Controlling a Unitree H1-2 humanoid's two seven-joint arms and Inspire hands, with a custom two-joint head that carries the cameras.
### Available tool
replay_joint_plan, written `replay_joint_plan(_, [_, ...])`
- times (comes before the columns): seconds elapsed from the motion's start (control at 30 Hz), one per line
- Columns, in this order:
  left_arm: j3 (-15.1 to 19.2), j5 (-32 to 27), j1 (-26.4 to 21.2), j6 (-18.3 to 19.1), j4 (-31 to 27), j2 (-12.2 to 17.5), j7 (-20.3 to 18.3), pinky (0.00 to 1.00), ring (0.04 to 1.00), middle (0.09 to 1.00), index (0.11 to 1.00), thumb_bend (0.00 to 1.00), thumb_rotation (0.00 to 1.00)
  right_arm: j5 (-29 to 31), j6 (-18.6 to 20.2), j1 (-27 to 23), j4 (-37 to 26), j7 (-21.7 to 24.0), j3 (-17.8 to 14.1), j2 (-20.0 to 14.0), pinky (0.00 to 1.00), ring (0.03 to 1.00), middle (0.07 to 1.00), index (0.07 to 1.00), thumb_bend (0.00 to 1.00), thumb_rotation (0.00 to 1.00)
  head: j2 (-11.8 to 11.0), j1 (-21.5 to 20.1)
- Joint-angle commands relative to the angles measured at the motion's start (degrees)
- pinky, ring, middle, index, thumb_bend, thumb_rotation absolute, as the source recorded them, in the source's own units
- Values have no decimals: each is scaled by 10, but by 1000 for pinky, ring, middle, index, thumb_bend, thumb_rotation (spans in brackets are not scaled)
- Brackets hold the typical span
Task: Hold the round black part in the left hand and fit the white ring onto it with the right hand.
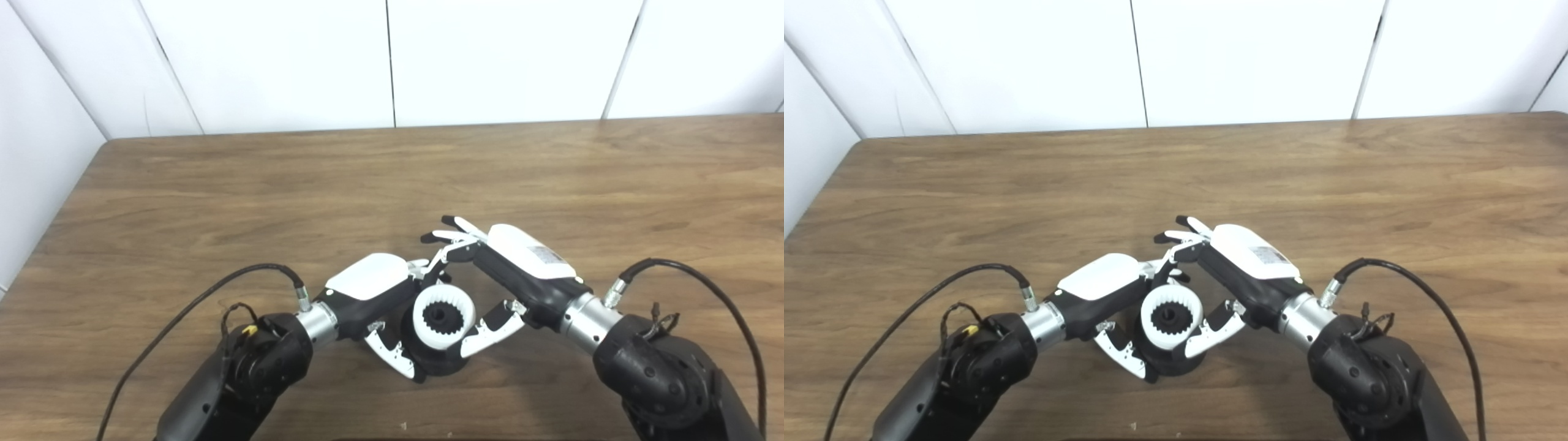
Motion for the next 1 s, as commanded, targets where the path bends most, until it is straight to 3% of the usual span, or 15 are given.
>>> replay_joint_plan(0.0, [-9, 0, 0, 0, -1, -1, -16, 898, 959, 902, 789, 871, 237, 2, -22, -21, -1, -10, -2, 6, 906, 1000, 891, 490, 523, 153, 0, 1])
replay_joint_plan(0.63, [-9, 5, 6, 5, -11, -9, -17, 928, 954, 900, 810, 857, 213, 9, -17, -20, 3, -7, -2, 10, 911, 1000, 896, 490, 524, 150, 2, 5])
replay_joint_plan(0.97, [-6, 2, 12, 6, -15, -9, -15, 889, 949, 900, 789, 859, 212, 11, -24, -25, 19, -14, -7, 6, 895, 1000, 891, 490, 523, 149, 4, 8])
